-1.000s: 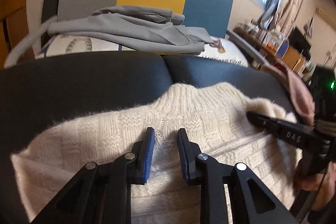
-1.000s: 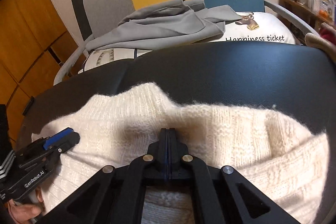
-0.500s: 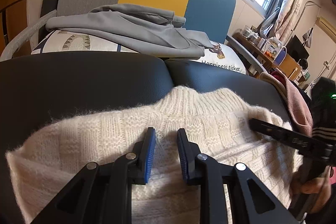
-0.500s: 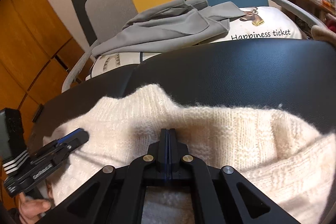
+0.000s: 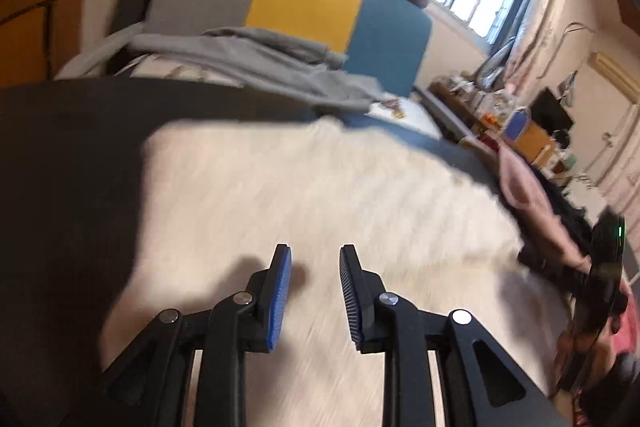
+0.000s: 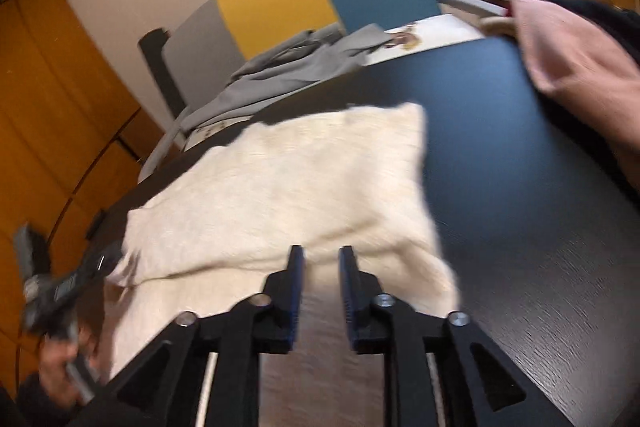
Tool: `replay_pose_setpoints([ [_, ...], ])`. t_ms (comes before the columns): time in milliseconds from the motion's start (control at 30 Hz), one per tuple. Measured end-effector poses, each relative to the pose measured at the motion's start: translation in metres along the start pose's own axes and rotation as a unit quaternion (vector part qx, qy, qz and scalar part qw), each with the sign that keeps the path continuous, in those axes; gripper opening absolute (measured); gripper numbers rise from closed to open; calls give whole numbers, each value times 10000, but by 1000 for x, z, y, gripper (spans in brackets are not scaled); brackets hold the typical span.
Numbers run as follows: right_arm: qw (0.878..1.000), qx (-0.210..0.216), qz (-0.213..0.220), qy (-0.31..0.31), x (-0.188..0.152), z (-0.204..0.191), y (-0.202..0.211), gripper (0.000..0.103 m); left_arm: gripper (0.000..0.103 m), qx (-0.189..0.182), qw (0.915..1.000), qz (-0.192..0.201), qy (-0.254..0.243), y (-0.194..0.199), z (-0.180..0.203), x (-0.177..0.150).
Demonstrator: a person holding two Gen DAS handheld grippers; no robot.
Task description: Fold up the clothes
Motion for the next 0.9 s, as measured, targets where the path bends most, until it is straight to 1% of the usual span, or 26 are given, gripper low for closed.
replay_pose_setpoints([
  [33,9999,-37,-72,-87,-4,7,-5,33,25,102,9999,-43,88,7,-8,-14],
  [67,9997,-64,-159,-169,-9,13,-11,33,25,108,9997,-44,215,9,-16,-20],
  [167,9993,78,-63,-353,-8,20,-15,33,22,92,9981,-37,611,14,-41,-37],
  [367,9987,274,-70,-423,-1,22,-23,33,22,376,9993,-66,52,-3,-42,-26],
  [400,9986,287,-99,-429,1,23,-24,33,22,400,9991,-97,42,-4,-43,-24],
  [467,9985,178,-139,-506,3,24,-22,33,22,444,9989,-163,39,-6,-44,-20],
  [533,9980,268,-175,-553,0,23,-10,33,22,526,9983,-254,-4,-8,-45,-17],
  [600,9972,413,-195,-593,-7,24,8,33,23,472,9986,-238,-52,3,-39,-19],
  [700,9955,655,-169,-661,-27,32,44,33,24,377,9990,-204,-121,20,-30,-23],
  [733,9949,709,-188,-698,-35,37,56,33,24,346,9991,-193,-144,26,-27,-24],
  [800,9922,836,-311,-871,-56,51,76,34,25,156,9998,-55,-122,47,-25,-27],
  [867,9860,1102,-550,-1128,-80,59,85,35,27,-7,10000,-6,-43,68,-26,-34],
  [900,9831,1228,-631,-1201,-90,60,88,35,27,-11,10000,-28,36,75,-32,-40],
])
Point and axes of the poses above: each gripper's, at about its wrist camera, not at the fingertips, and y roughly against the way its jaws point, z to its right, x to its top, the point moved 9 cm from there along -y, roughly the way its jaws point, and after that the axes turned 1 degree about -x, right-handed, at the moved point
